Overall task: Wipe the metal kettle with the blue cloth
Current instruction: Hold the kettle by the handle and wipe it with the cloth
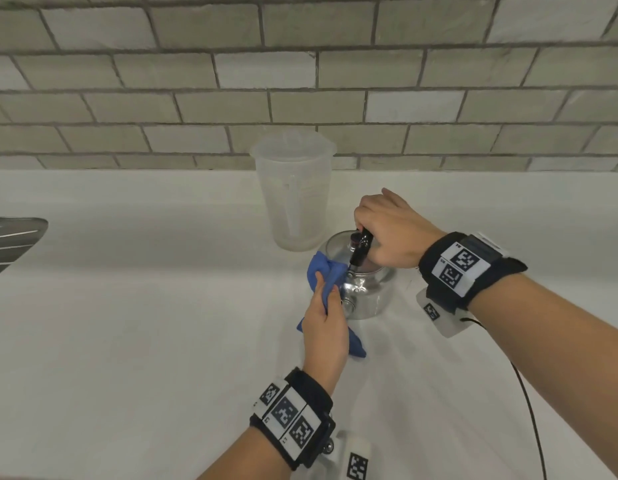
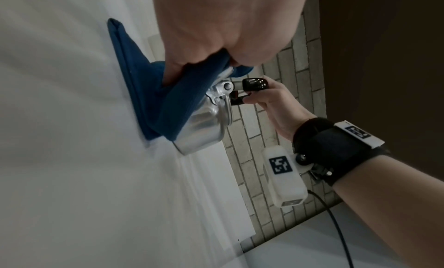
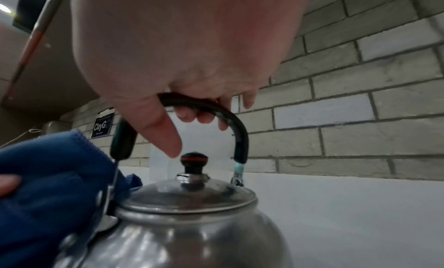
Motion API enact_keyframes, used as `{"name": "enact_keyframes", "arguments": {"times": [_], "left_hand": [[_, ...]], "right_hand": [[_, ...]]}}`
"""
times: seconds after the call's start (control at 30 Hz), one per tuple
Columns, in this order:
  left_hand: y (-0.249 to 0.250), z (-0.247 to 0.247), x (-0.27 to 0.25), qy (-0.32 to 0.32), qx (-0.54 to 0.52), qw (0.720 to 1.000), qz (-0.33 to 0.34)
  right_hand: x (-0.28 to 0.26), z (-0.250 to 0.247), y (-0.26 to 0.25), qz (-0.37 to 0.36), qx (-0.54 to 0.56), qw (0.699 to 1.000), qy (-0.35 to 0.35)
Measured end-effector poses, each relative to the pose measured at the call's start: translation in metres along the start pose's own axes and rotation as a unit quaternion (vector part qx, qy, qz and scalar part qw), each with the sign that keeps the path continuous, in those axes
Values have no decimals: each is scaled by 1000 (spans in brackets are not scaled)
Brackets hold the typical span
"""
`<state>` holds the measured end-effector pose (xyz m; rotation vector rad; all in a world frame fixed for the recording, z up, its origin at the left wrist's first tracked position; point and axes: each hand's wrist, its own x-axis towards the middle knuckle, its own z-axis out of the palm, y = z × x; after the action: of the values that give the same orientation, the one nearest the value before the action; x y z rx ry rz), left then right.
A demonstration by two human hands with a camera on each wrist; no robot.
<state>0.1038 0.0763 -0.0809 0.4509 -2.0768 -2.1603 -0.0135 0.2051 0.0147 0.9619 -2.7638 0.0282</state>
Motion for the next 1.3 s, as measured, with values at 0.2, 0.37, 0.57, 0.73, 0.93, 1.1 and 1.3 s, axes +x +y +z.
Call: {"name": "enact_keyframes", "arguments": {"times": [0.2,0.37,0.57,0.73,0.93,1.1,1.3], "left_hand": [[17,-24,20,2,8,1000,-7],[30,-44,29,101,-115,988,-35],[22,-7,16,61,-58,996,36],[3,19,18,4,50,997,50],[-5,14,-7,-63,53,995,63],[19,-23,12,-117,-208,959,-151],[37,-84,42,-154,-115,969,-155]], "right_hand": [[5,-8,-13,60,-61,995,-42],[12,-11,-30,126,-64,990,-21],[24,-19,-36,192,4,978,-81],[24,-21,-36,228,27,967,-108],[22,-23,-36,241,33,964,-107],[17,-28,-33,218,46,968,-120],[11,-28,-31,204,62,970,-115]]}}
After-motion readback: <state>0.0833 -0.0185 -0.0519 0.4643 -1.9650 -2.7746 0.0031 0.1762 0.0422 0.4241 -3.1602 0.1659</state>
